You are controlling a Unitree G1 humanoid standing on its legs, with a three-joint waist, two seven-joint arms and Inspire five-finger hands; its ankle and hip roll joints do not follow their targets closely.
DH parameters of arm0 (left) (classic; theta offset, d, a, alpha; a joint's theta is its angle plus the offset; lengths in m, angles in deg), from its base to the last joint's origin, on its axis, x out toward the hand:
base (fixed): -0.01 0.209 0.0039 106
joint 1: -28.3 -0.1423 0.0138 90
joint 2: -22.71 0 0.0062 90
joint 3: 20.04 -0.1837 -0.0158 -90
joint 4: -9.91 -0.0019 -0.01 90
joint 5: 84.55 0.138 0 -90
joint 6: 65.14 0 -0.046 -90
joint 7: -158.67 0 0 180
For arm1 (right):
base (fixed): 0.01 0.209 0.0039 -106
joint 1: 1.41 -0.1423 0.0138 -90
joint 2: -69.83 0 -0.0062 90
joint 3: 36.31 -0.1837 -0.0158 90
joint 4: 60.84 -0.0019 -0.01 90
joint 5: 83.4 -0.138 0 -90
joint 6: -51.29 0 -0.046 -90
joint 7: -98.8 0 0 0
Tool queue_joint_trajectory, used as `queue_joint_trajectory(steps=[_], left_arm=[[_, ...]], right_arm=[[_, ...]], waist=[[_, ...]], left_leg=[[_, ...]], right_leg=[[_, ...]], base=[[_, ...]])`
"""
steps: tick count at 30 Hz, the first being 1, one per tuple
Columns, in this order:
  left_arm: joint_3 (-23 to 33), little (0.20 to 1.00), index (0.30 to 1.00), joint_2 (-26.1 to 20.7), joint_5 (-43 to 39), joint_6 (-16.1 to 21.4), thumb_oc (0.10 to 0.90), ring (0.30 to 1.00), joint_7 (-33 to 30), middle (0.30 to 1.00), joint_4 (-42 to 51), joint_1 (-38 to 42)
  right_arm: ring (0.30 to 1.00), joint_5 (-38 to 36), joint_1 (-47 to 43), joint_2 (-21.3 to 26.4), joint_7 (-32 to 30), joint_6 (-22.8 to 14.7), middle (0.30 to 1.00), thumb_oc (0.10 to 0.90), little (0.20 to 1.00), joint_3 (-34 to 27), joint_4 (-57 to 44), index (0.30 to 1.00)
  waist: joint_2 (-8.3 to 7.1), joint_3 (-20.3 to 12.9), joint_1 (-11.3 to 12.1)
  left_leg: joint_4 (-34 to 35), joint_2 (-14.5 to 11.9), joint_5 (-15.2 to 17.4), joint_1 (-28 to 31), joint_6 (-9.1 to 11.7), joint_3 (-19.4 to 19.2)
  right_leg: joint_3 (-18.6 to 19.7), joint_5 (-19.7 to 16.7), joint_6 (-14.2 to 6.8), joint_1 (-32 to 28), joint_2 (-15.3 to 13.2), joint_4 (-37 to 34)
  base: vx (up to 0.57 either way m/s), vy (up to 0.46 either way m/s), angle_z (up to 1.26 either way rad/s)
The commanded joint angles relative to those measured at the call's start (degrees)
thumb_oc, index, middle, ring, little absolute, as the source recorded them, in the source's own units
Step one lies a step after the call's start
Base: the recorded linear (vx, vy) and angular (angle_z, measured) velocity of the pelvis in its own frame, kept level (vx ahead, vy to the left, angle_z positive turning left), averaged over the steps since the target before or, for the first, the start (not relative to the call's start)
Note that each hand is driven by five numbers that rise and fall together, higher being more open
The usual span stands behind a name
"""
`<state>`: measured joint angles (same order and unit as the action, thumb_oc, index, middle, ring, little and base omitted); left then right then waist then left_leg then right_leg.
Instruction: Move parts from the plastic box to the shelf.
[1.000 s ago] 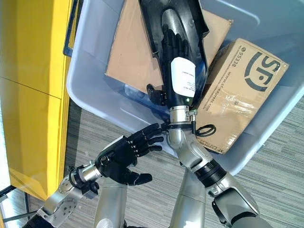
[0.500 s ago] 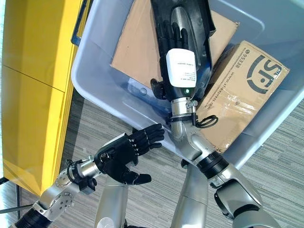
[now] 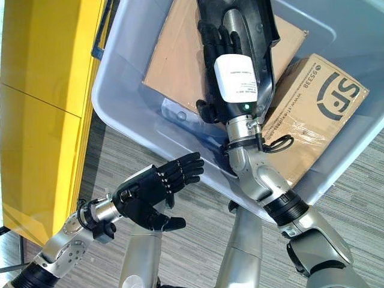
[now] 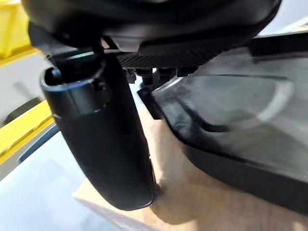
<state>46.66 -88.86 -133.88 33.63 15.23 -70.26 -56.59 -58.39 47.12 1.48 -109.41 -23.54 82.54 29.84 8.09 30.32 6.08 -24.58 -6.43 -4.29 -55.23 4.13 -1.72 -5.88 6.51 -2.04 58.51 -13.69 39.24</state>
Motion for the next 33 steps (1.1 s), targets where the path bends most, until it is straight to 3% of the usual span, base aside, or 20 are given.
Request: queue_joint_trajectory(steps=[1, 9, 13, 19, 26, 27, 28, 29, 33], left_arm=[[-0.81, 1.000, 1.000, -0.22, -2.62, 3.41, 0.900, 1.000, 2.42, 1.000, 10.21, -5.03], [-2.80, 1.000, 1.000, 2.13, -0.73, 4.09, 0.900, 1.000, 1.37, 1.000, 9.56, -3.78], [-3.79, 1.000, 1.000, 3.00, -0.11, 4.98, 0.900, 1.000, 0.93, 1.000, 8.90, -3.24], [-5.30, 1.000, 1.000, 3.84, 0.21, 6.50, 0.900, 1.000, 0.40, 1.000, 8.21, -3.11], [-6.05, 1.000, 1.000, 3.75, 0.16, 7.76, 0.900, 1.000, 0.28, 1.000, 7.52, -3.06], [-6.20, 1.000, 1.000, 3.87, 0.27, 7.76, 0.900, 1.000, 0.18, 1.000, 7.45, -2.87], [-6.24, 1.000, 1.000, 3.85, 0.29, 7.77, 0.900, 1.000, 0.14, 1.000, 7.48, -2.84], [-6.40, 1.000, 1.000, 3.91, 0.44, 7.81, 0.900, 1.000, 0.06, 1.000, 7.50, -2.82], [-6.60, 1.000, 1.000, 4.00, 0.45, 7.77, 0.900, 1.000, 0.38, 1.000, 7.32, -2.45]], right_arm=[[1.000, -2.89, -1.21, 4.89, -5.45, 1.82, 1.000, 0.900, 1.000, -6.05, 1.97, 1.000], [1.000, -6.65, -0.87, -1.59, -10.59, 2.62, 1.000, 0.900, 1.000, -6.19, 2.73, 1.000], [1.000, -7.40, -0.48, -3.66, -14.47, 1.31, 1.000, 0.900, 1.000, -6.61, 4.57, 1.000], [1.000, -3.40, 0.46, -4.18, -15.72, 3.44, 1.000, 0.900, 1.000, -7.14, 4.02, 1.000], [1.000, -7.11, 1.24, -4.36, -17.43, 2.92, 1.000, 0.900, 1.000, -7.24, 6.62, 1.000], [0.629, -7.53, 1.19, -4.72, -17.21, 2.93, 0.629, 0.635, 0.629, -7.29, 6.86, 0.629], [0.555, -7.73, 1.16, -4.74, -17.00, 2.89, 0.555, 0.582, 0.555, -7.30, 6.96, 0.555], [0.300, -7.89, 1.14, -4.96, -16.61, 3.08, 0.300, 0.400, 0.300, -7.30, 7.03, 0.300], [0.300, -9.33, 0.20, -5.19, -18.12, 4.43, 0.300, 0.400, 0.300, -7.15, 9.28, 0.300]], waist=[[2.38, -0.52, -1.66], [3.62, -0.52, -1.62], [3.94, -0.52, -1.57], [4.34, -0.52, -2.06], [4.24, -0.52, -2.17], [4.27, -0.52, -2.17], [4.28, -0.52, -2.17], [4.33, -0.52, -2.15], [4.38, -0.52, -1.92]], left_leg=[[1.71, 1.46, 4.28, 1.59, -2.98, -3.19], [2.49, 1.75, 3.87, 1.59, -2.79, -3.92], [2.48, 1.73, 3.98, 1.33, -2.85, -4.12], [2.72, 1.80, 4.01, 1.45, -2.71, -4.57], [2.77, 1.61, 4.10, 1.27, -2.78, -4.69], [2.72, 1.62, 4.09, 1.19, -2.78, -4.71], [2.71, 1.63, 4.10, 1.16, -2.78, -4.69], [2.61, 1.59, 4.09, 1.07, -2.76, -4.69], [2.43, 1.56, 4.16, 1.05, -2.77, -4.71]], right_leg=[[0.78, 4.67, 0.91, -4.24, 4.30, 0.26], [1.19, 4.24, 0.92, -3.67, 4.20, -0.73], [1.21, 4.43, 1.01, -3.47, 4.18, -0.58], [1.65, 4.10, 0.75, -3.32, 4.13, -1.20], [1.73, 3.77, 0.65, -3.36, 4.07, -1.88], [1.74, 3.76, 0.66, -3.29, 4.07, -1.86], [1.74, 3.76, 0.67, -3.25, 4.07, -1.83], [1.76, 3.76, 0.68, -3.11, 4.05, -1.66], [1.57, 3.71, 0.68, -3.20, 3.80, -1.73]], base=[[-0.01, 0.022, -0.06], [-0.01, 0.033, -0.06], [0.00, 0.008, -0.01], [0.00, 0.045, -0.01], [0.00, 0.000, 0.00], [0.00, 0.000, 0.00], [0.00, 0.000, 0.00], [0.00, 0.000, 0.00], [0.00, 0.000, 0.00]])
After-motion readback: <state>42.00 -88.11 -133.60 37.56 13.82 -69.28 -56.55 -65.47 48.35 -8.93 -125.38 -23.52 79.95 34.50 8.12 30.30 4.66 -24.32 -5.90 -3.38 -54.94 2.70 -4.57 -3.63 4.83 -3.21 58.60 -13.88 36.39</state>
